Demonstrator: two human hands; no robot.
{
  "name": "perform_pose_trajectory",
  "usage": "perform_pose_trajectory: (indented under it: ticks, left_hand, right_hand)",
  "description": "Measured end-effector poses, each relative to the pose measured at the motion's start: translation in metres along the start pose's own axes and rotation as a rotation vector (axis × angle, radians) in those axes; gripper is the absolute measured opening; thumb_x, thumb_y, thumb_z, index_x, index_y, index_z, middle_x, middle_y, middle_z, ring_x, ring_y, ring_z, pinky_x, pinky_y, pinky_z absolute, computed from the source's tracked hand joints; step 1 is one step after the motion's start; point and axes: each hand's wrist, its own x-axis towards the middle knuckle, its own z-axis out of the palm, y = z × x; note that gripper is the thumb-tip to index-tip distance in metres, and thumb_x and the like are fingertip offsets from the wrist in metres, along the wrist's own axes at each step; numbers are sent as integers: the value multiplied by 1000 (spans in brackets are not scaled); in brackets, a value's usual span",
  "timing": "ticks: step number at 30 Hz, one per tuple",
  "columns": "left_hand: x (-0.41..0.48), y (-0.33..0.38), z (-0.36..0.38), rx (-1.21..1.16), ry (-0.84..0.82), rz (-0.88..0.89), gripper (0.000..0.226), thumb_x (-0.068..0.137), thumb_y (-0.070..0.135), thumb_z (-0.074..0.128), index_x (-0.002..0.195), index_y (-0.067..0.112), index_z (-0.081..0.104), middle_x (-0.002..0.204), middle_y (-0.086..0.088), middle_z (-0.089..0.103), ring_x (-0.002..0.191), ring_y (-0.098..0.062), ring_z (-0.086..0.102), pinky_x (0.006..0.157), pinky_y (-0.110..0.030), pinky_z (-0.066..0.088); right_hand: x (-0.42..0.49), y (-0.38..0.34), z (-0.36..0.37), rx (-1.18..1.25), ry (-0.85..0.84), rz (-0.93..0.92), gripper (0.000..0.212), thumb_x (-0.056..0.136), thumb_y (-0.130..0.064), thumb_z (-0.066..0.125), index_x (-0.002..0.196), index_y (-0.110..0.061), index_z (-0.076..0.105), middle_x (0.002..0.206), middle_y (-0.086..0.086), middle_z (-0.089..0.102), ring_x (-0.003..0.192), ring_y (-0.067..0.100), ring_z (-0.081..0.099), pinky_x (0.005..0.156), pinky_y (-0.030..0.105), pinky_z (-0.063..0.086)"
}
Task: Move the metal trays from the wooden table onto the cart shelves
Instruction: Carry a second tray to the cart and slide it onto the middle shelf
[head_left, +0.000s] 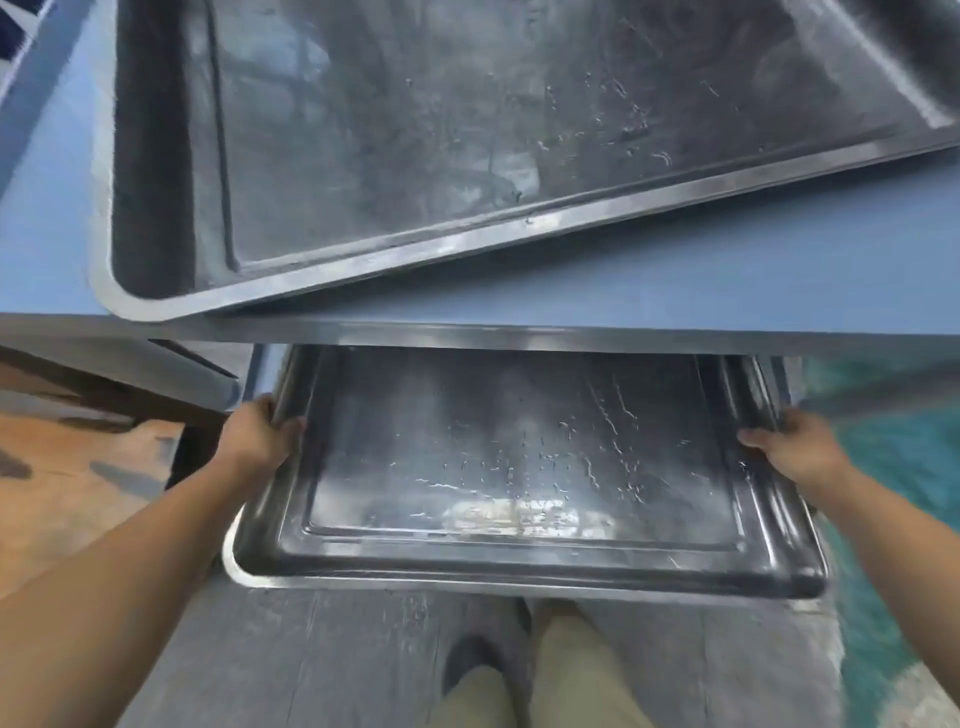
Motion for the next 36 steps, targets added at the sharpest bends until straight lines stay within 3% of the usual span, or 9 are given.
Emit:
perform_pose_trajectory:
  ticks: [2,4,10,14,18,22,28,32,36]
  left_hand:
    - [29,14,8,45,16,23,15,89,18,67,96,6,61,78,-12,60,59,-24,54,62,-32,39]
    - [56,27,15,104,39,63,21,89,19,67,97,0,62,87,-22,63,74,-35,60,68,-33,38]
    - [119,54,24,204,134,145,37,87,23,66,105,-8,59,109,-27,61,100,-41,59,79,-38,42]
    - [150,66,26,232,227,219,42,85,21,70,107,-12,57,113,-31,59,102,-42,58,74,-35,39]
    - [167,78,28,205,316,292,37,82,20,73,103,-6,58,107,-27,60,86,-34,53,70,-33,36]
    - [173,89,30,203,374,376,31,80,18,74,99,7,52,95,-13,57,83,-30,55,64,-32,38]
    - [190,85,52,252,375,373,26,79,18,70,93,7,52,97,-16,62,85,-32,56,69,-34,40]
    - [201,76,63,199,404,383,24,80,20,70,86,11,49,93,-17,63,78,-30,52,69,-34,39]
    - [203,77,66,227,412,347,28,83,25,69,93,8,49,98,-20,64,90,-39,59,73,-37,44]
  right_hand:
    - [30,-9,10,-23,23,-24,20,80,-8,77,85,-1,59,88,23,63,82,41,61,71,47,48]
    - [60,-17,17,-13,79,-55,36,77,-4,78,62,-8,45,64,9,51,59,25,47,53,35,35]
    - [124,-53,20,-127,122,-245,34,75,-7,78,59,-3,47,58,11,49,51,21,46,48,29,31]
    - [158,-78,23,-183,214,-396,32,74,-7,79,63,1,50,66,17,51,56,25,46,49,31,29]
    - [176,-95,29,-243,283,-401,28,77,-8,79,81,2,53,97,27,52,78,27,45,54,31,26]
    - [188,-101,35,-328,275,-360,47,82,-15,76,112,15,56,120,33,54,106,42,55,76,35,40]
    - [206,-92,50,-291,301,-360,30,78,-7,73,95,14,59,110,33,59,99,40,59,67,29,34]
    - [211,-87,56,-302,285,-354,27,81,-10,71,95,10,61,104,29,60,104,40,58,71,30,37]
    - [209,-86,60,-309,340,-387,31,78,-9,73,97,12,61,114,31,58,106,40,56,72,30,33]
